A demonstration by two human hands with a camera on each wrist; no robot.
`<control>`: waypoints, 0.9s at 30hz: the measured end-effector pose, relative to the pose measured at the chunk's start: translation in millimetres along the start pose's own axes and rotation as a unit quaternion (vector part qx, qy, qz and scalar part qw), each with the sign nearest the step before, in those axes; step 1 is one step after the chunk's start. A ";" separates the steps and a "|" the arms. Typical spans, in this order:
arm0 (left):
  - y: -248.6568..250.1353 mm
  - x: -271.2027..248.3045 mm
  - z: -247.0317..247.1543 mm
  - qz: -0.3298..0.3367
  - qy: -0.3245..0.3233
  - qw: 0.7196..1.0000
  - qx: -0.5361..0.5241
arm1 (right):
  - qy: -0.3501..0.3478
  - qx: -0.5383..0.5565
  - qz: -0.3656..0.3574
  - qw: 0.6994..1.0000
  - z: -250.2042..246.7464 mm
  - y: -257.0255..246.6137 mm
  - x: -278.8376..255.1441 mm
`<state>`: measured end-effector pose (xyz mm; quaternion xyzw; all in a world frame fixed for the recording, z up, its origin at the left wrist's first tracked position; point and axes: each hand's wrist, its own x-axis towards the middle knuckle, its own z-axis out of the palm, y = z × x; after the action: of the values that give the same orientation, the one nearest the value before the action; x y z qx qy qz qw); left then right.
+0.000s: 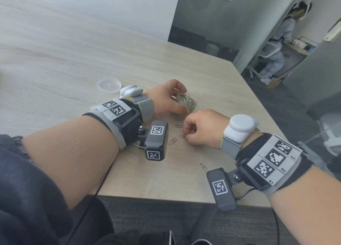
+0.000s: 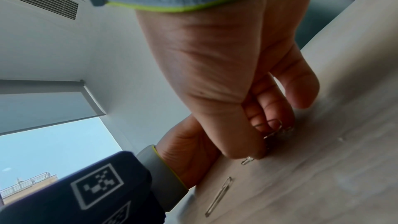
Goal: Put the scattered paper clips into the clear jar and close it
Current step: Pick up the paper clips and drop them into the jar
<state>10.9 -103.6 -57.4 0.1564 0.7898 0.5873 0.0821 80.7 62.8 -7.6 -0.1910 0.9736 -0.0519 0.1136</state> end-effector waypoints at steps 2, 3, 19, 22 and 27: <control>0.9 -0.8 0.3 -0.002 0.001 1.000 -0.007 | -0.002 -0.007 0.005 1.000 0.6 3.4 0.7; 1.6 -1.2 0.3 -0.003 0.001 1.000 -0.009 | -0.002 -0.010 0.008 1.000 0.6 6.3 1.3; 2.0 -1.3 -0.1 -0.004 -0.026 0.999 -0.021 | 0.251 0.233 0.040 0.939 -27.9 28.9 31.5; 2.6 -1.8 0.5 -0.002 -0.022 0.999 -0.023 | 0.245 0.211 0.033 0.946 -24.1 23.9 39.7; 3.1 -1.9 -0.3 -0.001 -0.023 1.000 -0.018 | 0.245 0.213 0.027 0.945 -23.5 20.9 43.3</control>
<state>13.1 -103.7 -54.5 0.1679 0.7769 0.5979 0.1041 28.4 66.8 3.5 -0.1171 0.9423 -0.3006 -0.0893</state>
